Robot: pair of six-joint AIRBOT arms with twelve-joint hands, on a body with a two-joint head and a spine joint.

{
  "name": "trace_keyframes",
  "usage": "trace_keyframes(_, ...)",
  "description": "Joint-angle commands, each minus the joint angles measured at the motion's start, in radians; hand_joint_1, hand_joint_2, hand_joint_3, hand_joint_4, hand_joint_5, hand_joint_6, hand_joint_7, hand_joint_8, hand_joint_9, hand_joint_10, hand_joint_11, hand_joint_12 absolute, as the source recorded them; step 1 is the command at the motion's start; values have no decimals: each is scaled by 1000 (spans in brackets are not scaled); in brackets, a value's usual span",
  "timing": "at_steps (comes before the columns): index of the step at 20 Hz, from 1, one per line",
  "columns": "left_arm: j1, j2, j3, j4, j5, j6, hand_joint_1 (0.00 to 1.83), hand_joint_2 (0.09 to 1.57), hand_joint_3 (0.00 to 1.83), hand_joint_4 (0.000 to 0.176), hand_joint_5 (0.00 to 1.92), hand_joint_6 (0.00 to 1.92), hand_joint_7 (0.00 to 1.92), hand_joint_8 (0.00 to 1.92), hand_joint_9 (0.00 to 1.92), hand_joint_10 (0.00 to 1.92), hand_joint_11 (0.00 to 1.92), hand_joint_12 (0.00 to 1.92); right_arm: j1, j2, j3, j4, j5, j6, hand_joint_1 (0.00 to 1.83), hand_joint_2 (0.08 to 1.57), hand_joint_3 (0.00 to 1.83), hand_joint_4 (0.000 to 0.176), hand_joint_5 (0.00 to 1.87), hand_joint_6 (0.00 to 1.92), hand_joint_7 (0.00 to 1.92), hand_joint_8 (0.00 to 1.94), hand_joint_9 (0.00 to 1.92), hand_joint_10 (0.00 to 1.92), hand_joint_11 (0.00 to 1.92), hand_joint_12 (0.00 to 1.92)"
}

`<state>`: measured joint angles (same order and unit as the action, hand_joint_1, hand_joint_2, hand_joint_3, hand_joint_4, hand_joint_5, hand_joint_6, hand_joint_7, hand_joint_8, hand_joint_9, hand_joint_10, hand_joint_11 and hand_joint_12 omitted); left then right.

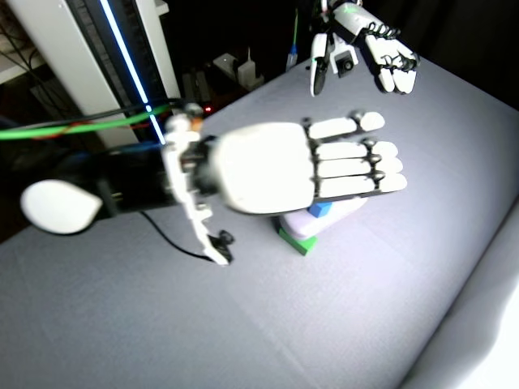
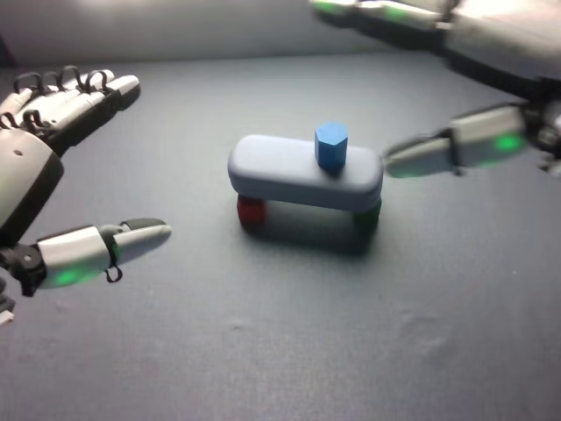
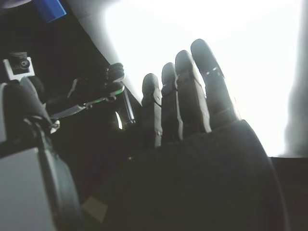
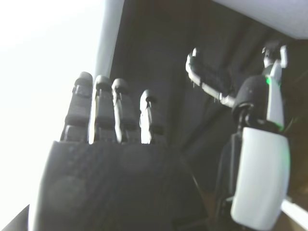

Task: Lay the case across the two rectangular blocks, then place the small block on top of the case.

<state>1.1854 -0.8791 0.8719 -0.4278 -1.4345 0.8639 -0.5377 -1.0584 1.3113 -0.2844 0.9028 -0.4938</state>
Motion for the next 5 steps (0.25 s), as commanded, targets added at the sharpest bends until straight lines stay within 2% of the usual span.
trace_keyframes(1, -1, 12, -1, 23, -154, -10, 528, 996, 6, 119, 198, 0, 141, 0, 100, 0, 0, 408, -19, 17, -16, 67, 199, 4, 598, 941, 10, 175, 0, 0, 14, 2, 0, 0, 0, 0)
trace_keyframes(3, 7, 22, -1, 24, -177, -26, 428, 1002, 5, 155, 123, 0, 82, 0, 69, 0, 0, 400, -125, 57, -61, 157, 316, 4, 537, 972, 20, 176, 0, 0, 2, 0, 0, 0, 0, 0)
trace_keyframes(4, 9, 25, -1, 26, -186, -32, 322, 1024, 8, 150, 78, 0, 38, 0, 45, 0, 0, 445, -178, 71, -82, 196, 369, 4, 456, 1051, 16, 166, 0, 0, 21, 2, 0, 0, 6, 4)
trace_keyframes(5, 11, 27, -1, 28, -195, -39, 268, 1063, 12, 151, 44, 2, 7, 0, 8, 0, 0, 331, -225, 83, -100, 229, 413, 4, 380, 1102, 26, 150, 0, 0, 19, 0, 0, 0, 0, 0)
